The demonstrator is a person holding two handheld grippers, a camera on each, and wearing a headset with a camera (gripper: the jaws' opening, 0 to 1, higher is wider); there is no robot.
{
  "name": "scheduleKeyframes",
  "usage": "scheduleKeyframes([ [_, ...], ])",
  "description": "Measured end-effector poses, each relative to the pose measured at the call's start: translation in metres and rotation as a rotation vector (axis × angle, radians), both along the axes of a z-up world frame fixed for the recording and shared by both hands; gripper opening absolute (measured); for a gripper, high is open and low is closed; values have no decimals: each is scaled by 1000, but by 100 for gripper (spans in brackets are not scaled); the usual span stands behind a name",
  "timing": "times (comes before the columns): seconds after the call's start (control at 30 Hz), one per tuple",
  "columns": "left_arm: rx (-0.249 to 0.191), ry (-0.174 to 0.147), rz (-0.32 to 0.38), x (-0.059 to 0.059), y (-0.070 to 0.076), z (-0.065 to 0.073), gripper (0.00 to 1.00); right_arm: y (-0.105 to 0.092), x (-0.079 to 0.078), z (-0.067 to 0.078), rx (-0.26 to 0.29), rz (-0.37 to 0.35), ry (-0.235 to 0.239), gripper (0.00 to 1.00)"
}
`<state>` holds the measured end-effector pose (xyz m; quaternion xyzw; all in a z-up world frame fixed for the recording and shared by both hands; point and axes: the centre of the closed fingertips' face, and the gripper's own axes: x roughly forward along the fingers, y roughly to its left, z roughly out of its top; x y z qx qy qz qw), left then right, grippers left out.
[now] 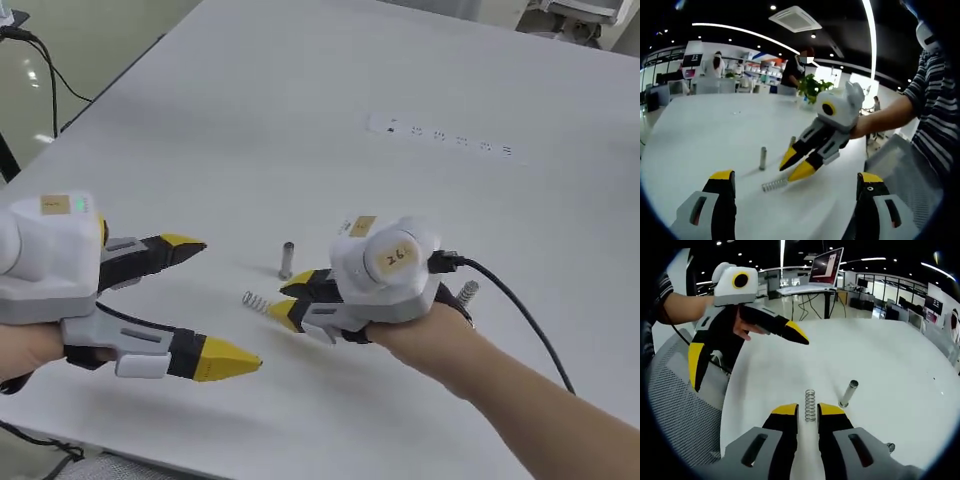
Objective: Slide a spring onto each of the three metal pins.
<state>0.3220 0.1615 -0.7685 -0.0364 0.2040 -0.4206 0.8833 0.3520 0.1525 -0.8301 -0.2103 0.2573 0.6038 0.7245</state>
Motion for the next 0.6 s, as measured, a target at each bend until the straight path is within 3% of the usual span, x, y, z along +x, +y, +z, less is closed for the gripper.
scheduleKeyframes([
  [0.13, -1, 2, 5, -1, 1, 0, 98, 3, 2, -6, -19, 4, -17, 13],
  [0.6, 2, 10, 15, -4, 7, -1, 98, 3, 3, -24, -66, 4, -9, 12],
])
